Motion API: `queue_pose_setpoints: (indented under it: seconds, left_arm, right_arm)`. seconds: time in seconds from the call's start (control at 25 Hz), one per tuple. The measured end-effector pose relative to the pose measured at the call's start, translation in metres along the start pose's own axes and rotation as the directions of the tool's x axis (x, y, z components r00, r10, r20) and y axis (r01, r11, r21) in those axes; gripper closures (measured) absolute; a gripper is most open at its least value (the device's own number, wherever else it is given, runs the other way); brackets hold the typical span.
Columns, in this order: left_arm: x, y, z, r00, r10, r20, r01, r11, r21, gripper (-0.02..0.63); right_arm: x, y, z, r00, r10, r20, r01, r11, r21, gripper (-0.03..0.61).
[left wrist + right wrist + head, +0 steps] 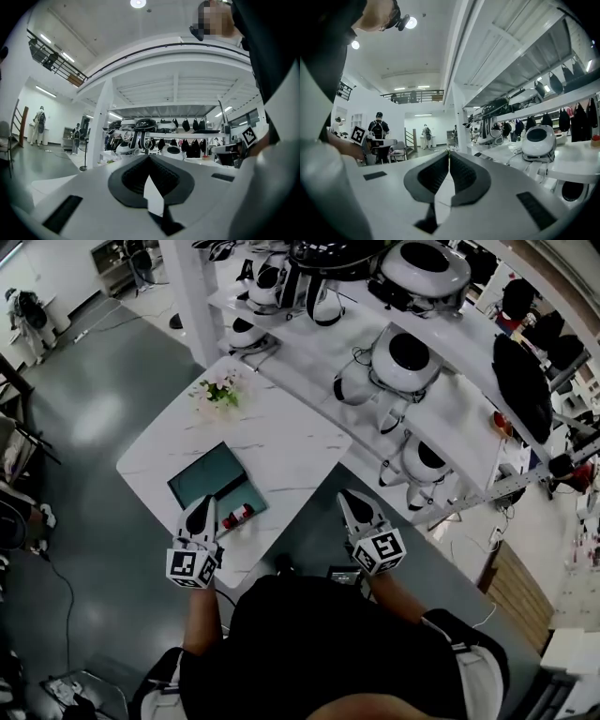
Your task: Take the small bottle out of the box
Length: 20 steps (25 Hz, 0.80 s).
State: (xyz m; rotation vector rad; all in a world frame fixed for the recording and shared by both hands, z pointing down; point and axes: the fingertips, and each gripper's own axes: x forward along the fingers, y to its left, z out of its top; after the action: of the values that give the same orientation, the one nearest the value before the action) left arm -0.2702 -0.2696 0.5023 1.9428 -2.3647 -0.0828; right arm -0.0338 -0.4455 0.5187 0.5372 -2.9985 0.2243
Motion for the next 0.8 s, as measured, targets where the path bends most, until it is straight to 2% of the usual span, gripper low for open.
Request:
queue_pose_setpoints:
  seconds: [0.08,0.2,0.28,0.36,0.44,0.52,0.64,0.76,0.8]
  left_arm:
    - [0.007,0.003,0.002,0.999,-0.023,-0.026,0.024,0.999,0.041,0.598]
    - [0.015,0.003,-0.004,0.990,-0.078,-0.113,0.093,0.988,0.127,0.598]
    - [0.028,0.001,-0.009,0.974,-0.120,-0.192,0.156,0.970,0.187,0.598]
    - [0.043,-0.003,-0.018,0.942,-0.161,-0.294,0.238,0.939,0.248,0.598]
    - [0.049,-0.009,-0.040,0.887,-0.177,-0.427,0.318,0.903,0.287,0.598]
    - [0.046,-0.011,-0.065,0.815,-0.163,-0.555,0.376,0.879,0.294,0.598]
    - [0.045,-0.010,-0.100,0.705,-0.141,-0.695,0.431,0.864,0.262,0.598]
    - [0.047,-0.008,-0.134,0.594,-0.152,-0.790,0.483,0.853,0.199,0.595]
    - [0.047,-0.008,-0.144,0.561,-0.161,-0.812,0.493,0.853,0.171,0.573]
  right_arm:
    - [0.017,-0.001,0.001,1.000,0.024,-0.005,-0.024,1.000,-0.008,0.543]
    - [0.040,-0.001,0.002,0.998,0.060,0.000,-0.060,0.998,-0.024,0.543]
    - [0.057,-0.004,0.006,0.996,0.084,0.000,-0.084,0.996,-0.038,0.543]
    - [0.074,-0.010,0.008,0.993,0.119,-0.002,-0.119,0.991,-0.054,0.543]
    - [0.088,-0.012,0.001,0.986,0.164,-0.016,-0.165,0.984,-0.071,0.543]
    - [0.098,-0.012,-0.012,0.978,0.203,-0.048,-0.206,0.976,-0.075,0.543]
    - [0.118,-0.015,-0.029,0.962,0.256,-0.094,-0.262,0.963,-0.057,0.543]
    - [0.142,-0.025,-0.037,0.950,0.291,-0.112,-0.295,0.955,-0.025,0.543]
    - [0.148,-0.030,-0.039,0.948,0.297,-0.116,-0.301,0.953,-0.019,0.543]
